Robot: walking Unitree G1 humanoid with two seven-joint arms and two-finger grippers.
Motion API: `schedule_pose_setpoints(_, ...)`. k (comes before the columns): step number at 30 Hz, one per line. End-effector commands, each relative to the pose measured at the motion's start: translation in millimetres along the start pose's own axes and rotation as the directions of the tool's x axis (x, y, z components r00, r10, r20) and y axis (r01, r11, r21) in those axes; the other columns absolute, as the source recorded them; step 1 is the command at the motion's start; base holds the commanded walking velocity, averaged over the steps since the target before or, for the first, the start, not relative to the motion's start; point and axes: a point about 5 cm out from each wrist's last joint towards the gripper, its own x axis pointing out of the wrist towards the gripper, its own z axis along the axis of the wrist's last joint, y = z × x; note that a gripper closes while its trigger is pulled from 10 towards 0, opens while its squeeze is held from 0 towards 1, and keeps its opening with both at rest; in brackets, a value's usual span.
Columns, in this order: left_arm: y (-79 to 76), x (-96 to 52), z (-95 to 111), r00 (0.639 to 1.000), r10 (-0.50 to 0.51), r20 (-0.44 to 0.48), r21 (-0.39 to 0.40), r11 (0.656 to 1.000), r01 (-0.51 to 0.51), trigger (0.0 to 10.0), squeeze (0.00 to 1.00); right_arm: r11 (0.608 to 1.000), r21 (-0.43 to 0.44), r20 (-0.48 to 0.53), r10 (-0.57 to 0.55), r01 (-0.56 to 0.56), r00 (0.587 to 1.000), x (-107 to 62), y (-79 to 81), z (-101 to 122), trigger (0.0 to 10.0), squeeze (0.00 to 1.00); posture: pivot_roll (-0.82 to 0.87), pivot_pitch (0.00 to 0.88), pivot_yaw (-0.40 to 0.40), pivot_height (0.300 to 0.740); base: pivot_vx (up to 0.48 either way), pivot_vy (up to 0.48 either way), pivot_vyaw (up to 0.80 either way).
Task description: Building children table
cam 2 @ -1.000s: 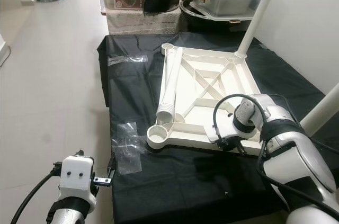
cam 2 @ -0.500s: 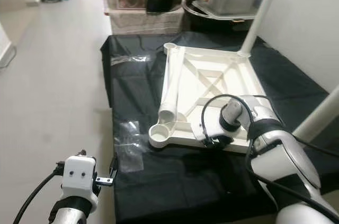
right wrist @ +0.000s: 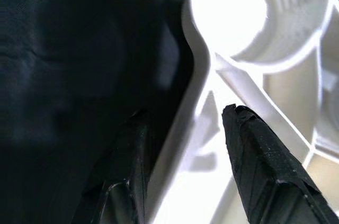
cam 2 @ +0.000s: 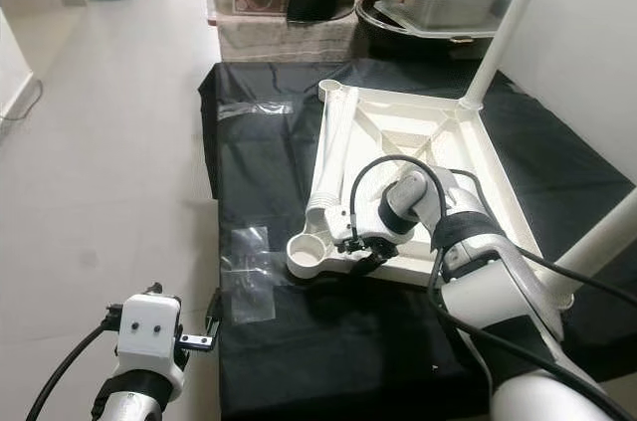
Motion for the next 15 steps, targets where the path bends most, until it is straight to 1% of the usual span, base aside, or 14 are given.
schedule_pose_setpoints(1, -11.6, -1.2, -0.8, 1.0, -0.023, -0.008, -0.034, 0.999, 0.022, 10.0, 0.0, 1.0, 0.001, -0.027, 0.004, -0.004, 1.0, 2.5, -0.2, -0.3, 10.0, 0.0, 0.04, 0.044, -0.082, 0.74, 0.0, 0.0, 0.0)
schedule_pose_setpoints(3, -12.0, -1.0, -0.8, 1.0, -0.023, -0.006, -0.035, 0.999, 0.022, 10.0, 0.0, 1.0, 0.01, -0.061, 0.005, -0.004, 0.998, 8.5, 0.9, -2.0, 10.0, 0.0, 0.04, 0.044, -0.082, 0.74, 0.0, 0.0, 0.0)
schedule_pose_setpoints(6, -12.0, -1.0, -0.9, 1.0, -0.022, -0.007, -0.036, 0.999, 0.022, 10.0, 0.0, 1.0, 0.023, -0.082, 0.013, -0.011, 0.997, 12.8, 2.3, -3.3, 10.0, 0.0, 0.04, 0.044, -0.082, 0.74, 0.0, 0.0, 0.0)
schedule_pose_setpoints(7, -12.0, -1.0, -0.8, 1.0, -0.022, -0.006, -0.036, 0.999, 0.022, 10.0, 0.0, 0.999, 0.03, -0.087, 0.018, -0.015, 0.996, 14.1, 2.8, -3.7, 8.2, 0.0, 0.04, 0.044, -0.082, 0.74, 0.0, 0.0, 0.0)
schedule_pose_setpoints(9, -12.0, -1.0, -0.8, 1.0, -0.022, -0.006, -0.036, 0.999, 0.022, 10.0, 0.0, 0.999, 0.035, -0.09, 0.021, -0.018, 0.996, 15.0, 3.2, -4.0, 8.2, 0.0, 0.04, 0.044, -0.082, 0.74, 0.0, 0.0, 0.0)
schedule_pose_setpoints(10, -12.0, -0.9, -0.3, 1.0, -0.022, -0.005, -0.037, 0.999, 0.022, 10.0, 0.0, 0.999, 0.025, -0.101, 0.027, -0.025, 0.995, 15.6, 3.9, -4.5, 0.0, 0.0, 0.03, 0.05, -0.084, 0.74, 0.0, 0.0, 0.0)
schedule_pose_setpoints(15, -12.0, -0.8, 0.1, 1.0, -0.021, -0.005, -0.037, 0.999, 0.021, 10.0, 0.0, 0.999, 0.015, -0.101, 0.048, -0.047, 0.994, 16.2, 5.6, -4.5, 0.0, 0.0, 0.03, 0.05, -0.084, 0.74, 0.0, 0.0, 0.0)
